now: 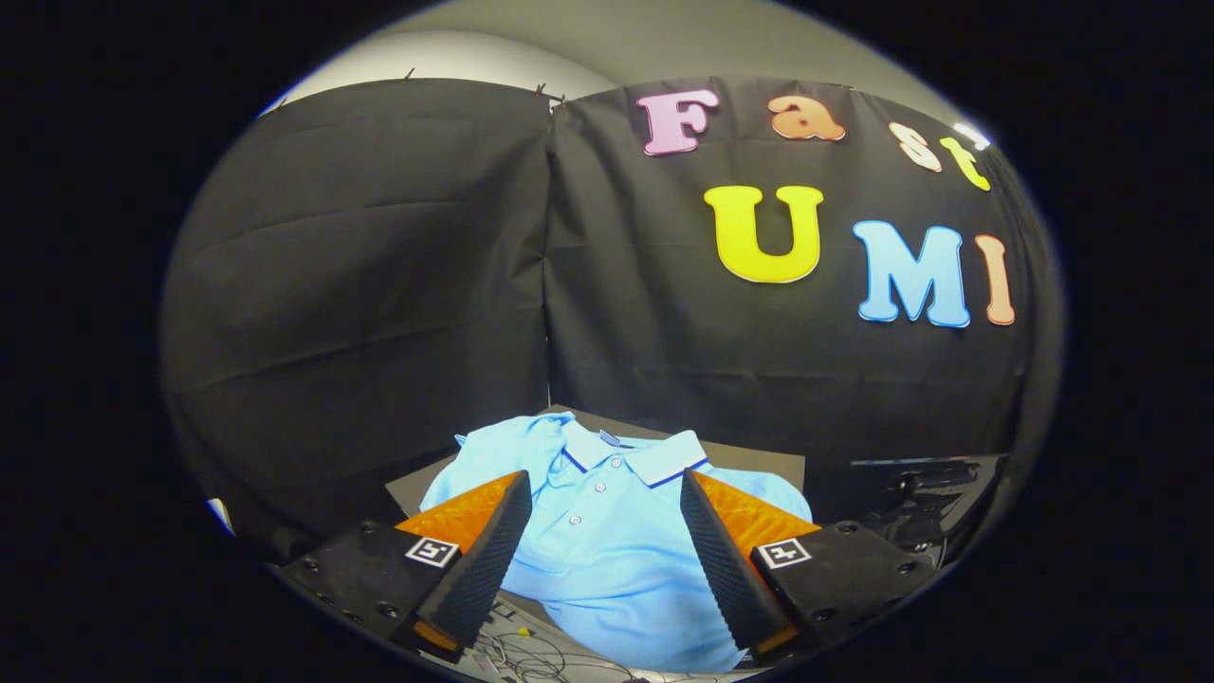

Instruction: Put the clothes into the washing machine and then close the washing machine lid.

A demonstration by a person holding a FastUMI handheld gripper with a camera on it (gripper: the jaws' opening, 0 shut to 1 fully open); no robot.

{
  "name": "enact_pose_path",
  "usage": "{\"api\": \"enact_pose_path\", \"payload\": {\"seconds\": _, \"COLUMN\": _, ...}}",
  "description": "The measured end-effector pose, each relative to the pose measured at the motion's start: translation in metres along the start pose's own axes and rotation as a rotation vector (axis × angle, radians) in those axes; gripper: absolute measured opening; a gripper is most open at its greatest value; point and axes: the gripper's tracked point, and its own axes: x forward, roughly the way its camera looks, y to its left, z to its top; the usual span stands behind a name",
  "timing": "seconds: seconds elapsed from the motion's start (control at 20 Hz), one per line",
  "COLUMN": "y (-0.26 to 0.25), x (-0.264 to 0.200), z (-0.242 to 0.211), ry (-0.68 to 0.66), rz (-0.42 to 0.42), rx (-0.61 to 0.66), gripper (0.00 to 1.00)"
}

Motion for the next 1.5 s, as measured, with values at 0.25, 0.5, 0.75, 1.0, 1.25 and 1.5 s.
{"api": "enact_pose_path", "payload": {"seconds": 0.25, "y": 0.001, "x": 0.034, "z": -0.018, "ry": 0.115, "rz": -0.005, "rx": -0.038, "gripper": 0.98}}
{"api": "enact_pose_path", "payload": {"seconds": 0.5, "y": 0.007, "x": 0.062, "z": -0.026, "ry": 0.174, "rz": 0.001, "rx": -0.048, "gripper": 0.98}}
{"api": "enact_pose_path", "payload": {"seconds": 0.75, "y": 0.012, "x": 0.079, "z": -0.039, "ry": 0.259, "rz": 0.008, "rx": -0.059, "gripper": 0.98}}
{"api": "enact_pose_path", "payload": {"seconds": 1.0, "y": 0.014, "x": 0.088, "z": -0.058, "ry": 0.356, "rz": 0.026, "rx": -0.036, "gripper": 0.98}}
{"api": "enact_pose_path", "payload": {"seconds": 1.25, "y": 0.016, "x": 0.089, "z": -0.065, "ry": 0.388, "rz": 0.02, "rx": -0.049, "gripper": 0.98}}
{"api": "enact_pose_path", "payload": {"seconds": 1.5, "y": 0.014, "x": 0.09, "z": -0.065, "ry": 0.377, "rz": -0.004, "rx": -0.026, "gripper": 0.8}}
